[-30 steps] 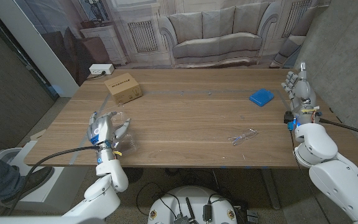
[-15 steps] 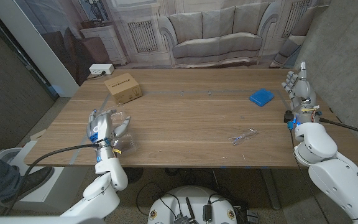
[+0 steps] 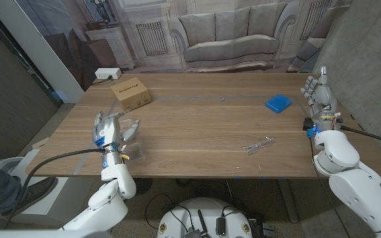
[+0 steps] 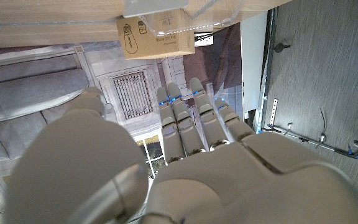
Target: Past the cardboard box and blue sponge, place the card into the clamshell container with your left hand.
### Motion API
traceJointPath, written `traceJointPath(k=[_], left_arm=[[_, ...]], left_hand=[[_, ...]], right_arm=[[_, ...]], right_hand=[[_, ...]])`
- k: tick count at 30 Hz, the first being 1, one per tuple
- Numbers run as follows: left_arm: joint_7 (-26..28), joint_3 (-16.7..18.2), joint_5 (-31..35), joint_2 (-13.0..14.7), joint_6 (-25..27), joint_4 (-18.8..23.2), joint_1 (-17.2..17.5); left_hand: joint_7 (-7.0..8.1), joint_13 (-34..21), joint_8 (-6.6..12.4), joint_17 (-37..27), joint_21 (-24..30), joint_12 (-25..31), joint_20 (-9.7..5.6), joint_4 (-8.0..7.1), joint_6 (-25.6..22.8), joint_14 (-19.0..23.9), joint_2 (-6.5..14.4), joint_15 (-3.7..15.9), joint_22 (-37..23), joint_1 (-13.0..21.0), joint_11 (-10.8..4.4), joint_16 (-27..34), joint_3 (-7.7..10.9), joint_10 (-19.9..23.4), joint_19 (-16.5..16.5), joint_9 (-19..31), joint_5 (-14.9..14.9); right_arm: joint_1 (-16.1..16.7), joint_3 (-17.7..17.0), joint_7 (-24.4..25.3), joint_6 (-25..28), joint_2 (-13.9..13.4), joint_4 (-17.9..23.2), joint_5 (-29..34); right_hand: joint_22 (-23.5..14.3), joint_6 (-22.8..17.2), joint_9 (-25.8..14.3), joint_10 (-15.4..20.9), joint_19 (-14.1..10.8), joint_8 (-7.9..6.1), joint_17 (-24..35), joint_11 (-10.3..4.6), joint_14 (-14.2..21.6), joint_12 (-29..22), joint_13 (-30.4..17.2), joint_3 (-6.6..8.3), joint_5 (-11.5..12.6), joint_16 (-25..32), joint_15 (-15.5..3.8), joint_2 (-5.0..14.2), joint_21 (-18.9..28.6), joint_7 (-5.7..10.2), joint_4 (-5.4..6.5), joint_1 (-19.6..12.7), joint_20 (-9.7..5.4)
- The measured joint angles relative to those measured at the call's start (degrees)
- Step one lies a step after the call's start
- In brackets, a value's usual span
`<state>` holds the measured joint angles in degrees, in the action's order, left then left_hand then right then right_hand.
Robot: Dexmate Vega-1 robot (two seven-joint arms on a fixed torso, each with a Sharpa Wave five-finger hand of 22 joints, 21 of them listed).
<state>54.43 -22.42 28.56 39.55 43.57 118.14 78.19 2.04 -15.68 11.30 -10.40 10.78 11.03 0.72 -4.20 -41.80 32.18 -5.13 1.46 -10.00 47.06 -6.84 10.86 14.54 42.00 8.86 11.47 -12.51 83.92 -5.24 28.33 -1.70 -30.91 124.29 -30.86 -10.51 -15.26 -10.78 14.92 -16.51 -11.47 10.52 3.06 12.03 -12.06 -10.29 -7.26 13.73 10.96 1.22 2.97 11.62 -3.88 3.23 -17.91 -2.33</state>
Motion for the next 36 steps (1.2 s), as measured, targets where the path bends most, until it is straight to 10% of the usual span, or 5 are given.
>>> traceJointPath(k=[36], left_arm=[[-5.19,0.95,5.23,3.29,1.93,3.79,-2.45]], left_hand=[[0.00,-0.02,0.44,-0.01,0.29,0.25,-0.42,0.00,-0.01,0.24,0.00,0.79,0.00,0.01,0.00,0.00,0.00,0.01,0.84,0.00,-0.20]], right_arm=[[1.06,-1.11,0.46,0.06,0.53,0.74,0.36]], right_hand=[[0.00,0.00,0.00,0.00,0.00,0.00,0.00,0.00,0.00,0.00,0.00,-0.16,0.00,0.00,0.00,0.00,0.01,0.00,-0.16,0.00,0.00]])
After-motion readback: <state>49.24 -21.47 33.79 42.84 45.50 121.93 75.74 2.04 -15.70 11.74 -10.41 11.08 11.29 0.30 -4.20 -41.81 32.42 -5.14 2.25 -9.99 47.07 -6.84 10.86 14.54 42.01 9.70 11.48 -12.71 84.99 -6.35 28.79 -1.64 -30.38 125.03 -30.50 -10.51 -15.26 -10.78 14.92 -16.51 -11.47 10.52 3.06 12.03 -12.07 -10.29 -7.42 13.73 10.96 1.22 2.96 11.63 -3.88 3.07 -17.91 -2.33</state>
